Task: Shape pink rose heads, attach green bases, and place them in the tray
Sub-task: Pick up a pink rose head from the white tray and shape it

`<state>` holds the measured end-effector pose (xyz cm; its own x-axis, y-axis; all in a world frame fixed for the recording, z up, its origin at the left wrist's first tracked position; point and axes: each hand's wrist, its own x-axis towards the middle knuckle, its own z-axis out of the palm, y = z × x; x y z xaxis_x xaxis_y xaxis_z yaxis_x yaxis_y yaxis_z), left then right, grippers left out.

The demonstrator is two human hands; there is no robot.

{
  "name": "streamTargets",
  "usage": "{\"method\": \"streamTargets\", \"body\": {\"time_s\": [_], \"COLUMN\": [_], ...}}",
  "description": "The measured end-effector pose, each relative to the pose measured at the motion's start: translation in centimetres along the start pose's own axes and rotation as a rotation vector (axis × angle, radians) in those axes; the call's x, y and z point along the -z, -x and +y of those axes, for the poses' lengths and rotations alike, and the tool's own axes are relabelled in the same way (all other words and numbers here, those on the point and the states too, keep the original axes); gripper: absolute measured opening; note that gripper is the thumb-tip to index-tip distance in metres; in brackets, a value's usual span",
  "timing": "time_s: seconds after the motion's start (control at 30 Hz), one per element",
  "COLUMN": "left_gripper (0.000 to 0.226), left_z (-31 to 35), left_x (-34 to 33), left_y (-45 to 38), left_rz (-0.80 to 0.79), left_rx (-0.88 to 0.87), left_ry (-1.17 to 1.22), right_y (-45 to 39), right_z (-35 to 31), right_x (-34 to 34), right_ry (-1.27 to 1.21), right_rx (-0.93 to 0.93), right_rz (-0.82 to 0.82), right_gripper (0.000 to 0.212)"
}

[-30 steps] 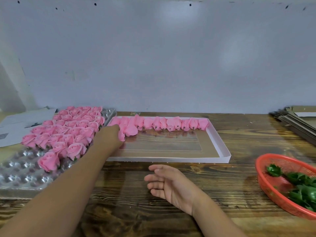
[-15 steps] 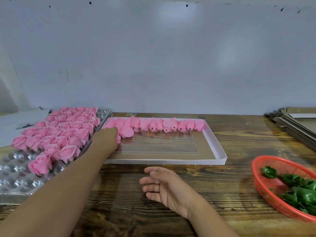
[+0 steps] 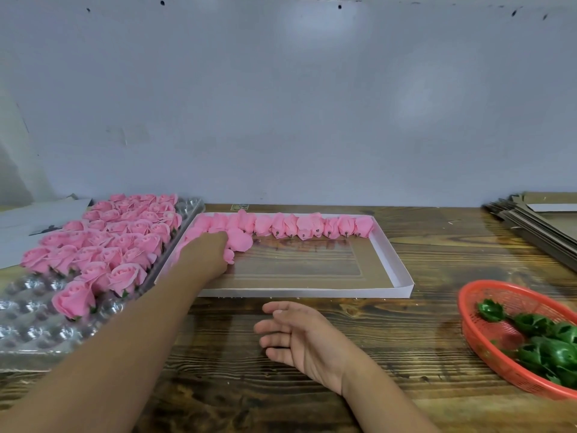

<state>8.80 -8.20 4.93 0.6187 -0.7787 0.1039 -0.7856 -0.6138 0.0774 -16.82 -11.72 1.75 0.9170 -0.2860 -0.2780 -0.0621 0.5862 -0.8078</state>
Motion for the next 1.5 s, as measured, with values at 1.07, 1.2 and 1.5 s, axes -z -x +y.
{"method": "streamTargets", "body": {"time_s": [1.07,1.2,1.5], "left_gripper": [0.028,0.022,0.052], "left_z": [1.6,1.9,-0.3], "left_x": [-0.2,0.1,0.7], "left_y": [1.6,1.6,1.7], "left_rz": [-0.018,-0.063,-0.055], "left_rx": [0.080,0.108,0.087], "left_ry": [-0.060,0.015,0.521], "right_y": [0.2,0.3,0.4], "right_z": [0.1,0.0,-0.2], "right_x": [0.0,0.0,-0.2], "right_ry": [0.008,0.005,-0.008], "right_rx": [0.023,0.023,0.017], "right_rz": [-0.002,-0.005,0.007], "right_gripper": [0.030,0.030,0.029]}}
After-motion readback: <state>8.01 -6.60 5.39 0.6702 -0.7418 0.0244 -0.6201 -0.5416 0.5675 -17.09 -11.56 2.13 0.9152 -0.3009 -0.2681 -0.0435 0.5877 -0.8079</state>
